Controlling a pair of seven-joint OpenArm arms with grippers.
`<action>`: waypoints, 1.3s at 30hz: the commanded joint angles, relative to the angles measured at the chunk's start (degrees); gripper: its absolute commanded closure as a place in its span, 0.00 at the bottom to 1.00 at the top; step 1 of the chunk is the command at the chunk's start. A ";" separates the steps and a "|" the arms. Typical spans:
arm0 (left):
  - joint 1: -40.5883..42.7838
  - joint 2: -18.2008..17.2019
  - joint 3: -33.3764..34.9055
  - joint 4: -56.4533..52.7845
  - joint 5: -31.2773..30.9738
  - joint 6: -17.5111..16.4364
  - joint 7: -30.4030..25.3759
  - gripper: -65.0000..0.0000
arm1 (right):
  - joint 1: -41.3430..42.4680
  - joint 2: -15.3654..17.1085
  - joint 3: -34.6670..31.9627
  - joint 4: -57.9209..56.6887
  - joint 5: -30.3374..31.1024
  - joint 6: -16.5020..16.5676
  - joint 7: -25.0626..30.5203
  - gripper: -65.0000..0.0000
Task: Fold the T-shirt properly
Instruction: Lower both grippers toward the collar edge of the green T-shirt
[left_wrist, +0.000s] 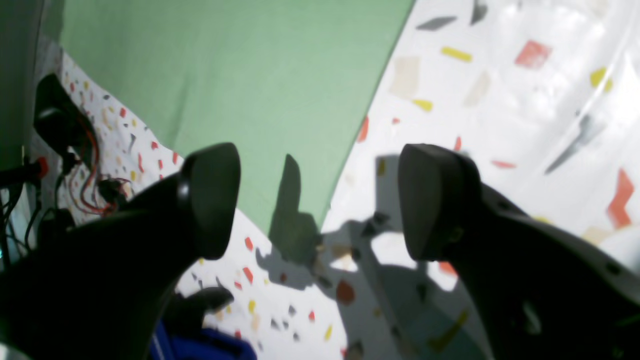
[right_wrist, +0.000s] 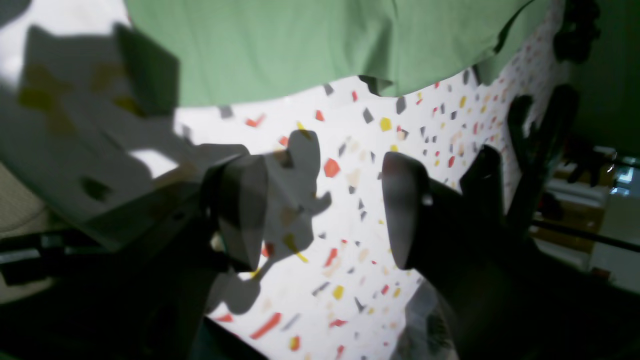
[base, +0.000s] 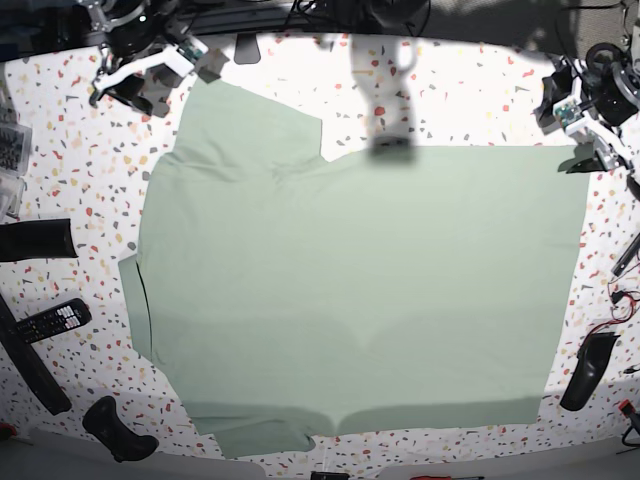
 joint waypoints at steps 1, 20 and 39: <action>-0.57 -1.16 -0.46 -0.28 -0.50 0.72 0.07 0.31 | -0.17 -0.20 0.24 0.94 -0.92 -0.72 0.74 0.46; -4.98 -1.09 -0.37 -5.92 -0.59 0.74 0.20 0.31 | -0.17 -5.18 0.24 0.94 -0.92 -0.70 1.16 0.46; -8.09 1.68 -0.37 -13.92 -3.56 0.76 -5.05 1.00 | 0.90 -5.64 0.26 0.94 -0.70 0.46 1.16 0.46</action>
